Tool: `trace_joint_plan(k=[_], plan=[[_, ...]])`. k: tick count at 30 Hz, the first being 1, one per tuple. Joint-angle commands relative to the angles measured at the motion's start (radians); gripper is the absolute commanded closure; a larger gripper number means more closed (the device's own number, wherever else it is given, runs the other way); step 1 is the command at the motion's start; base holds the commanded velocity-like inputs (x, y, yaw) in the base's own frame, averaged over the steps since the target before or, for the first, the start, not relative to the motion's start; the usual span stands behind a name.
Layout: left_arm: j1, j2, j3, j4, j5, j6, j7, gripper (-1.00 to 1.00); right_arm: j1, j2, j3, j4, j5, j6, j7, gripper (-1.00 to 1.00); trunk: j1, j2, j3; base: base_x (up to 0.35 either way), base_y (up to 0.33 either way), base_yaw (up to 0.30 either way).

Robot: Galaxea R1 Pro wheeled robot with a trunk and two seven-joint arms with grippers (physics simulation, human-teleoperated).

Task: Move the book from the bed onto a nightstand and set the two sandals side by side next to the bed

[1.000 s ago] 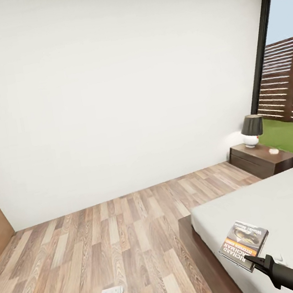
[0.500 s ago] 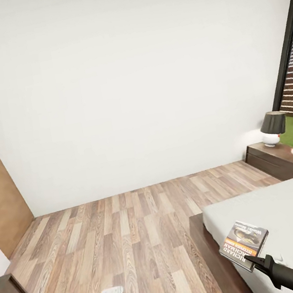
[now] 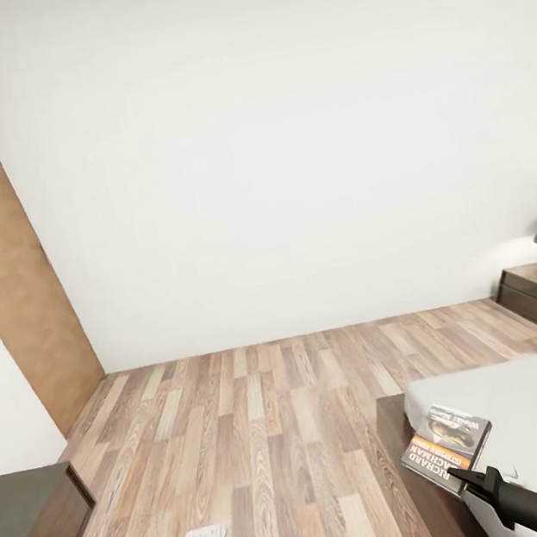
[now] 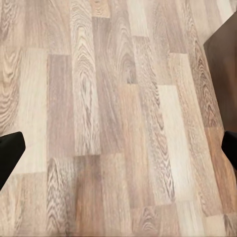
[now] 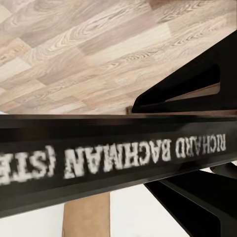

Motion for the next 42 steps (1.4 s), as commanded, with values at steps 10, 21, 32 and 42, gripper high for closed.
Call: trace_joint_plan(k=[10, 21, 32, 42], plan=[[-0.001, 0.000, -0.008, 0.002, 0.010, -0.003, -0.004, -1.00, -0.001, -0.001, 0.005, 0.000, -0.012, 0.007, 0.000, 1.00, 0.000, -0.002, -0.002, 0.000, 0.000, 0.298], [-0.001, 0.000, -0.008, 0.002, 0.010, -0.003, -0.004, -1.00, -0.001, -0.001, 0.005, 0.001, -0.010, -0.020, -0.005, 1.00, 0.000, -0.002, -0.002, 0.000, 0.000, 0.262], [0.001, 0.000, -0.008, 0.003, 0.010, -0.002, -0.002, -1.00, -0.001, 0.010, 0.006, 0.069, 0.082, -0.250, -0.134, 1.00, 0.000, -0.002, -0.002, 0.000, 0.000, 0.023], [0.082, 0.014, -0.008, 0.001, 0.007, -0.004, -0.001, -1.00, -0.001, 0.014, 0.006, 0.152, 0.166, -0.349, -0.318, 1.00, 0.000, -0.002, -0.002, 0.000, 0.000, 0.000]])
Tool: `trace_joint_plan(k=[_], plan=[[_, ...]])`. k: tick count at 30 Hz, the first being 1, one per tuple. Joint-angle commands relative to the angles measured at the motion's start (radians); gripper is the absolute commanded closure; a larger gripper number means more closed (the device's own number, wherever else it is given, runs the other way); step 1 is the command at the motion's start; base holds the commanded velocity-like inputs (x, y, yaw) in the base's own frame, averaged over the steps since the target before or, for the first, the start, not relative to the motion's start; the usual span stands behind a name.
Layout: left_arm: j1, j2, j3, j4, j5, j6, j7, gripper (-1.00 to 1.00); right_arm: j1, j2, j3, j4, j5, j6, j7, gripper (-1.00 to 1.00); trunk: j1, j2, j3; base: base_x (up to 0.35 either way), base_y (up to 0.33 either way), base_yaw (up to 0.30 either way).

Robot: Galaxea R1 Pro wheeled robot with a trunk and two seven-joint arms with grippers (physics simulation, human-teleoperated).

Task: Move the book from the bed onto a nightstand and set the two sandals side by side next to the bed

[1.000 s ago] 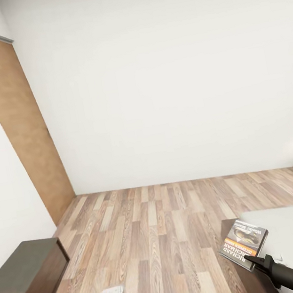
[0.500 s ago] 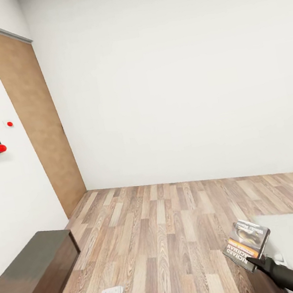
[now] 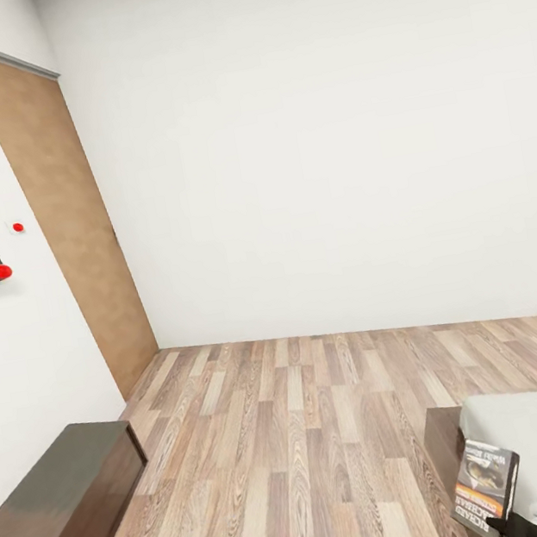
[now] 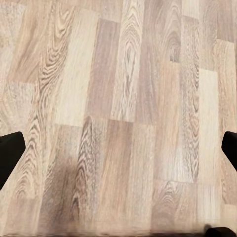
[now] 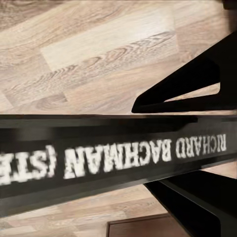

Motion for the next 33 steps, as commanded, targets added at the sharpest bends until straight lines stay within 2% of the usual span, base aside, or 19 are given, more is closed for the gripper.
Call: trace_joint_plan(k=[1, 8, 21, 33], plan=[[0.003, 0.000, -0.008, 0.001, 0.009, -0.003, -0.004, -1.00, -0.001, 0.000, 0.009, 0.001, -0.009, -0.010, 0.000, 1.00, 0.000, -0.002, -0.002, 0.000, 0.000, 0.000], [0.010, 0.002, -0.008, 0.000, 0.006, -0.008, -0.004, -1.00, -0.001, 0.000, 0.009, 0.004, -0.008, -0.060, -0.002, 1.00, 0.000, -0.002, -0.002, 0.000, 0.000, 0.000], [0.011, 0.002, -0.008, -0.001, 0.006, -0.009, -0.005, -1.00, -0.001, 0.000, 0.009, 0.005, -0.008, -0.064, -0.002, 1.00, 0.000, -0.002, -0.002, 0.002, 0.000, 0.000], [0.011, 0.000, -0.008, -0.002, 0.006, -0.020, -0.005, -1.00, 0.000, 0.000, 0.008, 0.005, -0.008, -0.063, 0.001, 1.00, 0.000, -0.002, -0.002, 0.188, 0.000, 0.000]])
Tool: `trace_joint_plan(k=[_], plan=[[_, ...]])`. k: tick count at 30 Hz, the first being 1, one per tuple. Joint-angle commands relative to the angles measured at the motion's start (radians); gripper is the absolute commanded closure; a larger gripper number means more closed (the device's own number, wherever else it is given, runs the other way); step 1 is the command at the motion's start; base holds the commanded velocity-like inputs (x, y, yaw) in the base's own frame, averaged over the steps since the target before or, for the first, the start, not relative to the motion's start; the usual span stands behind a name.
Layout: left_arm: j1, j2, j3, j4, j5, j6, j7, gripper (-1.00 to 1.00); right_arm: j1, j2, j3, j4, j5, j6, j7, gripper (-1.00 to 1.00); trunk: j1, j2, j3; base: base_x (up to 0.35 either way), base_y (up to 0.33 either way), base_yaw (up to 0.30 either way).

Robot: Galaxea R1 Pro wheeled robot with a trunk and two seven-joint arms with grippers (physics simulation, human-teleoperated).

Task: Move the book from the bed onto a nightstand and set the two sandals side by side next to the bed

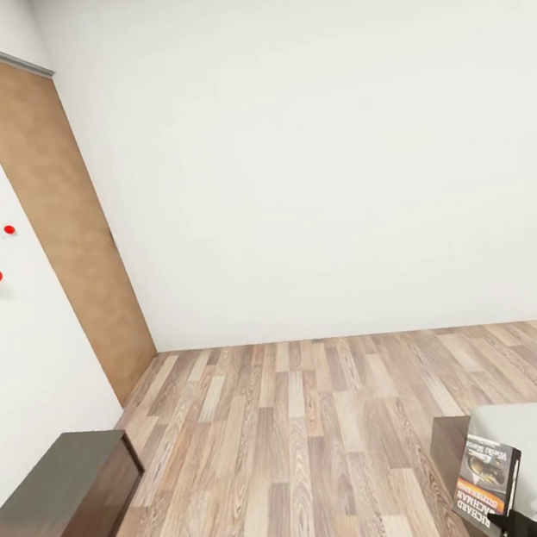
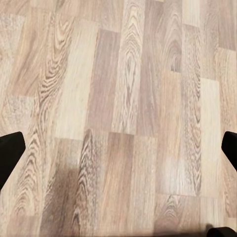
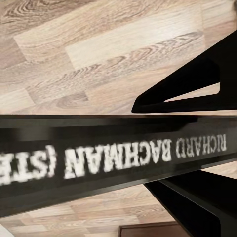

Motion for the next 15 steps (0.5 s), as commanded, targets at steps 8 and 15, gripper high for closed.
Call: trace_joint_plan(k=[8, 15], plan=[[-0.001, 0.000, -0.008, 0.002, 0.010, -0.010, -0.004, -1.00, -0.001, -0.001, 0.005, 0.000, -0.011, 0.008, 0.002, 1.00, 0.000, -0.002, -0.009, 0.009, 0.000, 0.000], [-0.001, 0.000, -0.008, 0.002, 0.010, -0.011, -0.004, -1.00, 0.000, -0.001, 0.005, 0.000, -0.011, 0.008, 0.002, 1.00, 0.000, -0.002, -0.020, 0.000, 0.000, 0.000]])
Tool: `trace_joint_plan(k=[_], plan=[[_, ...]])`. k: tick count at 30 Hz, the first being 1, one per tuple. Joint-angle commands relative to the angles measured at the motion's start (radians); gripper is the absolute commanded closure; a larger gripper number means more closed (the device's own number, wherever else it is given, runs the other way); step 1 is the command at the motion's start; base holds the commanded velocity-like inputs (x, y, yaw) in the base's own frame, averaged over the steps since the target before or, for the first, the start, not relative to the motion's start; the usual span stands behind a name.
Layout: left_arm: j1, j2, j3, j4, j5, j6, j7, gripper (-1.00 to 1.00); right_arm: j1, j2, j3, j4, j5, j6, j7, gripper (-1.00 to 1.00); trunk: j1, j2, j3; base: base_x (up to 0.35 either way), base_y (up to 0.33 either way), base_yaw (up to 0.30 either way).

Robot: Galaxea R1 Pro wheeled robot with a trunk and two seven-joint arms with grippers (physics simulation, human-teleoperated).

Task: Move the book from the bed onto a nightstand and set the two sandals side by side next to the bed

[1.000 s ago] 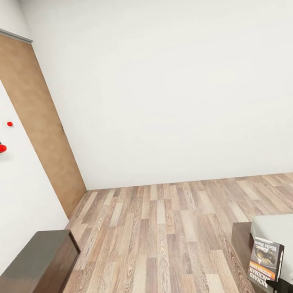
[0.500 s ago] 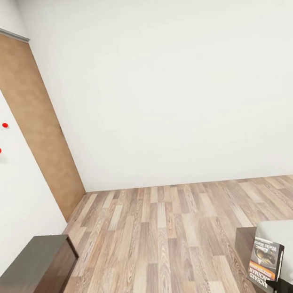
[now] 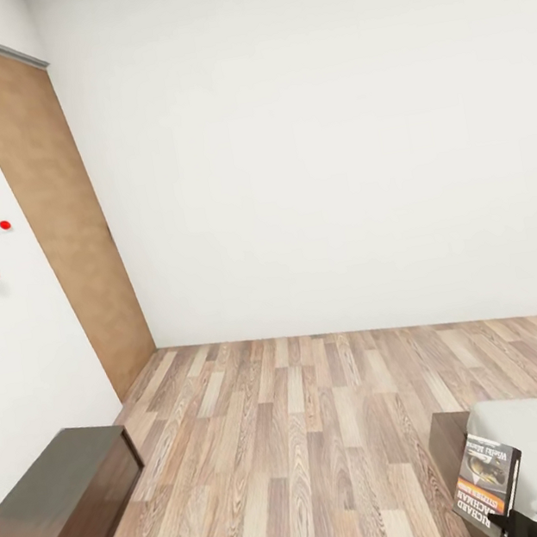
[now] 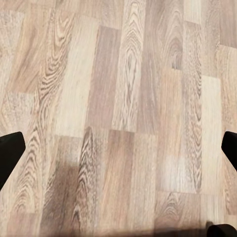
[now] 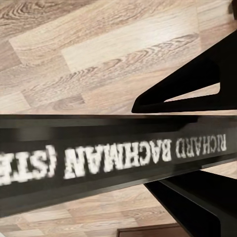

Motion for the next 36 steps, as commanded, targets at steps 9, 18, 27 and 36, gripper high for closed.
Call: trace_joint_plan(k=[9, 18, 27, 36], plan=[[-0.001, 0.000, -0.008, 0.001, 0.010, -0.003, -0.004, -1.00, -0.001, 0.000, 0.005, -0.001, -0.011, 0.008, 0.002, 1.00, 0.000, -0.002, -0.016, 0.000, 0.000, -0.001], [-0.001, 0.000, -0.008, 0.001, 0.010, -0.003, -0.004, -1.00, -0.001, 0.000, 0.005, -0.001, -0.011, 0.008, 0.004, 1.00, 0.000, -0.002, -0.030, 0.000, 0.000, -0.058], [-0.001, 0.001, -0.008, 0.001, 0.010, -0.003, -0.004, -1.00, -0.001, 0.000, 0.005, -0.001, -0.011, 0.007, 0.003, 1.00, 0.000, -0.002, -0.045, 0.000, 0.000, -0.087], [-0.001, 0.000, -0.008, 0.001, 0.010, -0.003, -0.004, -1.00, -0.001, 0.000, 0.005, -0.001, -0.011, 0.008, 0.004, 1.00, 0.000, -0.002, -0.048, 0.000, 0.000, -0.031]])
